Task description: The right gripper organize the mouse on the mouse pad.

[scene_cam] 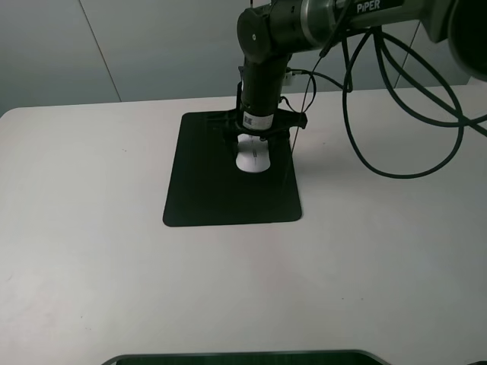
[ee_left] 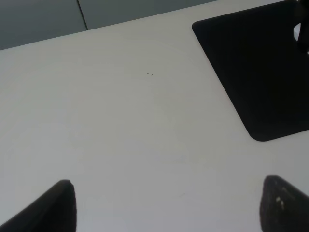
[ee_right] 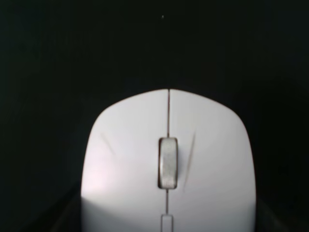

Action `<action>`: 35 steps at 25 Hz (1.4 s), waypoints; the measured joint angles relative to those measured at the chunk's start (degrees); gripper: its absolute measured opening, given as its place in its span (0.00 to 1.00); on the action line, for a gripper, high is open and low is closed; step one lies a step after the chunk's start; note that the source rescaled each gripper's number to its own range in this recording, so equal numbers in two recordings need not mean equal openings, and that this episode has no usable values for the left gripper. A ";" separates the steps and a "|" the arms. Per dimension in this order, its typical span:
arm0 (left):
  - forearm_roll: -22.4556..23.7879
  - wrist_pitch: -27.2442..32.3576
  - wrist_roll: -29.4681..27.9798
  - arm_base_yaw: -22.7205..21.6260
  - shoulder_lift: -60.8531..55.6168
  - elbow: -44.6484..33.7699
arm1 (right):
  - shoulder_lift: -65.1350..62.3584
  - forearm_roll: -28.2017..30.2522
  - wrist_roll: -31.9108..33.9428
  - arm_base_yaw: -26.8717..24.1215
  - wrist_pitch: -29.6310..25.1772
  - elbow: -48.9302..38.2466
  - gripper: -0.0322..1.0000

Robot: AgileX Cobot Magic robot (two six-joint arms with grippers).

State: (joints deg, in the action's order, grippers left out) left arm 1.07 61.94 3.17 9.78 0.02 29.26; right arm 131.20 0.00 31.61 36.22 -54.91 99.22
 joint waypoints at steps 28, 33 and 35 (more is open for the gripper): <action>0.00 0.00 0.00 0.00 0.00 0.00 | 8.63 3.86 7.87 3.02 2.51 8.44 0.04; 0.00 0.00 0.00 0.00 0.00 0.00 | 8.63 3.62 5.03 3.02 3.29 8.44 0.68; 0.00 0.00 0.00 0.00 0.00 0.00 | 8.63 3.39 3.76 3.02 3.29 8.44 0.94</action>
State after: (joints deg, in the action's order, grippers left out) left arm 1.07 61.94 3.17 9.78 0.02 29.26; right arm 139.83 3.39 35.37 39.24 -51.62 107.66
